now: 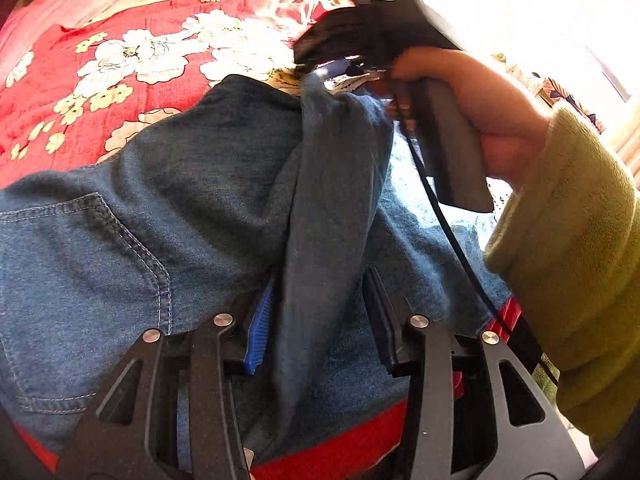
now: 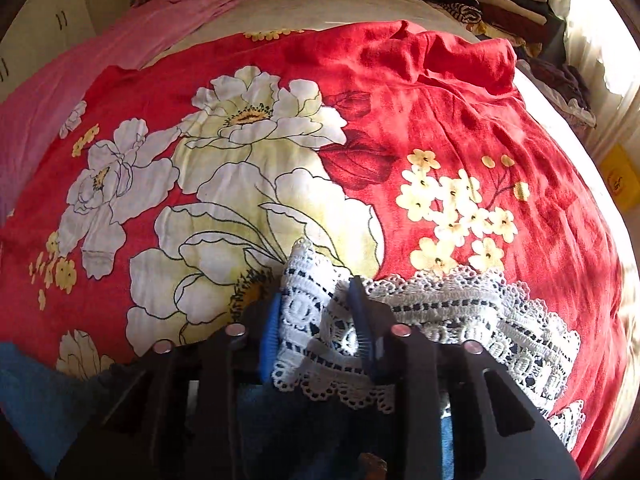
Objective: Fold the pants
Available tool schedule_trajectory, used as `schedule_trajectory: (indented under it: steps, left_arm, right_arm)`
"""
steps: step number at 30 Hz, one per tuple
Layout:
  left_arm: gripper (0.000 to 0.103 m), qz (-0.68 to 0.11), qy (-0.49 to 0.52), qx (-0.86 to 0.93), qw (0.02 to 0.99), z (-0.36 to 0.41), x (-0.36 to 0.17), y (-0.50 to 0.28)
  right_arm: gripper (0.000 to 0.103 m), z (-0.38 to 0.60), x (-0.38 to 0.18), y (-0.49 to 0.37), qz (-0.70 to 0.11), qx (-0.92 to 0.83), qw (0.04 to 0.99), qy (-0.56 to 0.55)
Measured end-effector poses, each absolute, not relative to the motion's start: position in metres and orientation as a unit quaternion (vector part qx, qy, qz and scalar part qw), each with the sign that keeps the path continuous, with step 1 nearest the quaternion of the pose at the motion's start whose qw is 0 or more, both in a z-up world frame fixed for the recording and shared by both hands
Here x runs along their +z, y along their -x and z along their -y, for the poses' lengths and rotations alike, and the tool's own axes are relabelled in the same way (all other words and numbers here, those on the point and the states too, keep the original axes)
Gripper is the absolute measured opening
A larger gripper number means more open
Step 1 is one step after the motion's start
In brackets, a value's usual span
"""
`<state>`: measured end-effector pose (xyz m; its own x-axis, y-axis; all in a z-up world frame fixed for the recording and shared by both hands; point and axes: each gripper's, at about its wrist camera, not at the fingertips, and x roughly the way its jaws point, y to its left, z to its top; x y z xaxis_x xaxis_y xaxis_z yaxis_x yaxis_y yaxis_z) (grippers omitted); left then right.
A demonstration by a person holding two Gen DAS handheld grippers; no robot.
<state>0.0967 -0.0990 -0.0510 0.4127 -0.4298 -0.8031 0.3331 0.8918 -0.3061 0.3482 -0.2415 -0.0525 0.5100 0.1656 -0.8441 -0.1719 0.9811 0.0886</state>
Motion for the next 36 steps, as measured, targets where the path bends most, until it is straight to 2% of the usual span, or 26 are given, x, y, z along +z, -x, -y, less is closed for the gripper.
schedule_trajectory:
  steps: [7, 12, 16, 19, 29, 30, 36]
  left_arm:
    - [0.040, -0.485, 0.029, -0.216, 0.847, 0.107, -0.050, -0.095]
    - [0.039, -0.468, 0.001, -0.198, 0.861, 0.115, -0.046, -0.096]
    - [0.016, -0.451, -0.028, -0.185, 0.872, 0.114, -0.041, -0.092]
    - [0.007, -0.439, -0.057, -0.174, 0.880, 0.112, -0.036, -0.087]
    - [0.003, -0.432, -0.092, -0.195, 0.876, 0.108, -0.039, -0.064]
    - [0.000, -0.433, -0.094, -0.197, 0.874, 0.107, -0.040, -0.061]
    - [0.000, -0.424, -0.099, -0.201, 0.877, 0.100, -0.032, -0.047]
  right_arm:
    - [0.011, 0.308, -0.017, -0.299, -0.458, 0.130, 0.875, -0.087]
    - [0.011, 0.349, 0.006, -0.252, -0.430, 0.135, 0.886, -0.110]
    - [0.011, 0.387, 0.015, -0.208, -0.410, 0.129, 0.891, -0.147]
    - [0.011, 0.416, 0.014, -0.175, -0.400, 0.118, 0.890, -0.182]
    - [0.011, 0.441, -0.026, -0.093, -0.435, 0.096, 0.865, -0.231]
    - [0.011, 0.441, -0.028, -0.088, -0.436, 0.094, 0.865, -0.232]
    - [0.011, 0.439, -0.025, -0.076, -0.438, 0.095, 0.864, -0.228]
